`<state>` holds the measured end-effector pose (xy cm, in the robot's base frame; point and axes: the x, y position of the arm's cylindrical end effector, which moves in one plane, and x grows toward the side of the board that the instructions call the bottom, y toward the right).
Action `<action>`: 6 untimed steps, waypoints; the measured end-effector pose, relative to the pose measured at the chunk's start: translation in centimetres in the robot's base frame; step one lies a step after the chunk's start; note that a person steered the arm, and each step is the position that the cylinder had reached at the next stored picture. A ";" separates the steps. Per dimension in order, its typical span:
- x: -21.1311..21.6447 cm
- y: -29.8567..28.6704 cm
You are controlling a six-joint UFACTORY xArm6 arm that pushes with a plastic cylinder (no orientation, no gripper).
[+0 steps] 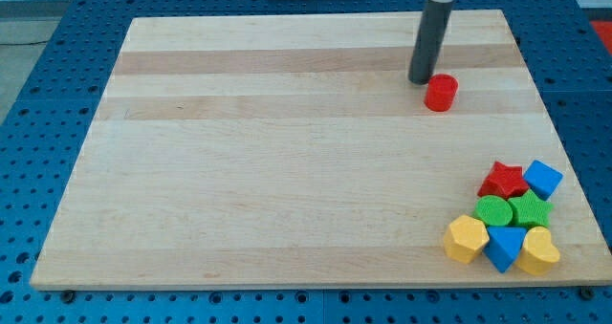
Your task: Move the red circle towards the right center of the board
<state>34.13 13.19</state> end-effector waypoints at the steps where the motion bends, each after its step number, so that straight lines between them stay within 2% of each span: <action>1: 1.7 -0.2; 3: 3.7 3.4; 4: 3.8 2.9; 5: 3.6 -0.6; 6: 0.3 -3.8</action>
